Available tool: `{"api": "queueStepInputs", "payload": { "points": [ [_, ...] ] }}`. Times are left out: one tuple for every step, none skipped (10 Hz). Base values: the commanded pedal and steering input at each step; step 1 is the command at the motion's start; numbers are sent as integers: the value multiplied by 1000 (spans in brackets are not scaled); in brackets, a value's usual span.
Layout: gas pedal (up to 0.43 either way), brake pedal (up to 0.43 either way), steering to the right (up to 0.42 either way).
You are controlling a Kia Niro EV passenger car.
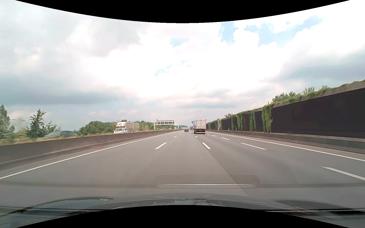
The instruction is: Follow the waypoints while adhering to traffic rules and regulations
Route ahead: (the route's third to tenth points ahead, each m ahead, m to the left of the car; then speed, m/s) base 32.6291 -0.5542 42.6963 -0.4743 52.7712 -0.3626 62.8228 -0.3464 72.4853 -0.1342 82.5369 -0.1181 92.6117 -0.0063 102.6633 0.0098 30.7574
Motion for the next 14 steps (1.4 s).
{"api": "queueStepInputs", "payload": {
  "points": [
    [268,0,-2],
    [268,0,-1],
    [268,0,-2],
    [268,0,-2],
    [268,0,-2],
    [268,0,-2],
    [268,0,-1],
    [268,0,-1],
    [268,0,-1],
    [268,0,-1],
    [268,0,-1],
    [268,0,-1],
    [268,0,-1],
    [268,0,-1]
  ]
}}
